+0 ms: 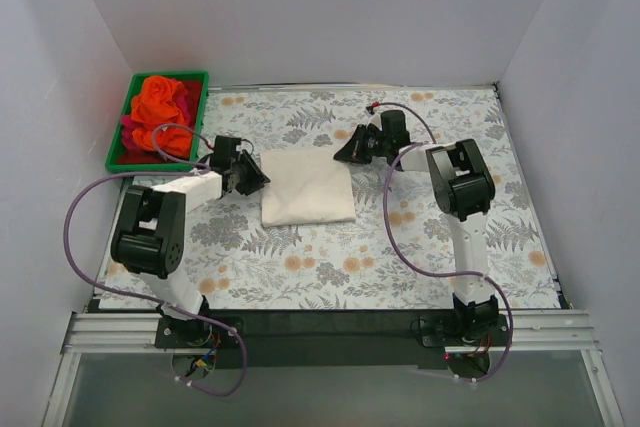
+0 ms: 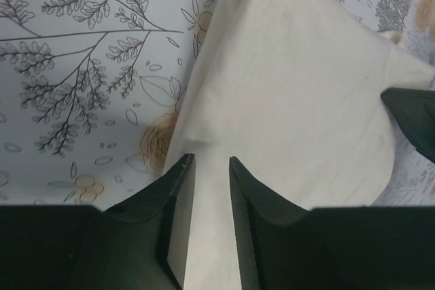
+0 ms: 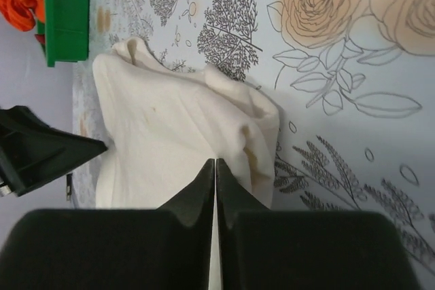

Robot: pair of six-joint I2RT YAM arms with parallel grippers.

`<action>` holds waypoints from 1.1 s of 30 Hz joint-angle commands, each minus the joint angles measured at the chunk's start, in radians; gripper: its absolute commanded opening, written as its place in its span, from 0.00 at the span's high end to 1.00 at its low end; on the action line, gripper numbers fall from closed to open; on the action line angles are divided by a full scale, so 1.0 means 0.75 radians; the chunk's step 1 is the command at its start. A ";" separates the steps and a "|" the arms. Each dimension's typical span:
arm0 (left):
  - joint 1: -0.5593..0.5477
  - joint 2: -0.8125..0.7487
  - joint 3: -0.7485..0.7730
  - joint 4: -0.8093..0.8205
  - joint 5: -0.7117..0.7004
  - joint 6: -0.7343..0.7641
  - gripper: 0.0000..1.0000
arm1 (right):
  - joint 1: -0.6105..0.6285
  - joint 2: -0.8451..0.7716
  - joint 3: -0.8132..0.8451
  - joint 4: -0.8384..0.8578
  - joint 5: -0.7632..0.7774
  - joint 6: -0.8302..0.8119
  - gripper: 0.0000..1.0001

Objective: Fold and stack the t-shirts
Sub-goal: Fold the tshirt, then neatly place the folded tshirt to the corner

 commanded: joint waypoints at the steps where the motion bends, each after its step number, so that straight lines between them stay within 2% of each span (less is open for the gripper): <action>1: 0.001 -0.266 -0.013 -0.086 -0.077 0.125 0.70 | -0.016 -0.189 -0.060 -0.201 0.149 -0.214 0.91; 4: -0.007 -0.428 -0.015 -0.200 -0.128 0.239 0.62 | -0.014 -0.373 -0.150 -0.371 0.239 -0.328 0.75; 5: -0.007 -0.461 -0.015 -0.223 -0.130 0.268 0.59 | -0.014 -0.457 -0.211 -0.420 0.252 -0.345 0.67; 8: -0.007 -0.614 -0.043 -0.272 -0.281 0.374 0.48 | 0.006 -0.582 -0.275 -0.528 0.331 -0.420 0.54; 10: -0.007 -0.708 -0.080 -0.281 -0.345 0.419 0.39 | 0.031 -0.617 -0.304 -0.649 0.376 -0.439 0.49; 12: -0.007 -0.757 -0.115 -0.266 -0.416 0.454 0.37 | 0.063 -0.629 -0.294 -0.753 0.391 -0.467 0.46; 13: -0.007 -0.780 -0.153 -0.246 -0.435 0.468 0.27 | 0.074 -0.625 -0.284 -0.792 0.405 -0.478 0.46; 17: -0.007 -0.841 -0.197 -0.244 -0.517 0.503 0.17 | 0.114 -0.597 -0.253 -0.852 0.456 -0.484 0.45; 30: -0.007 -0.925 -0.270 -0.199 -0.513 0.501 0.17 | 0.200 -0.280 0.017 -0.887 0.526 -0.476 0.52; 31: -0.007 -0.933 -0.270 -0.199 -0.511 0.499 0.17 | 0.200 -0.247 0.027 -0.889 0.528 -0.476 0.53; 33: -0.007 -0.942 -0.274 -0.199 -0.513 0.499 0.17 | 0.198 -0.224 0.044 -0.905 0.550 -0.494 0.63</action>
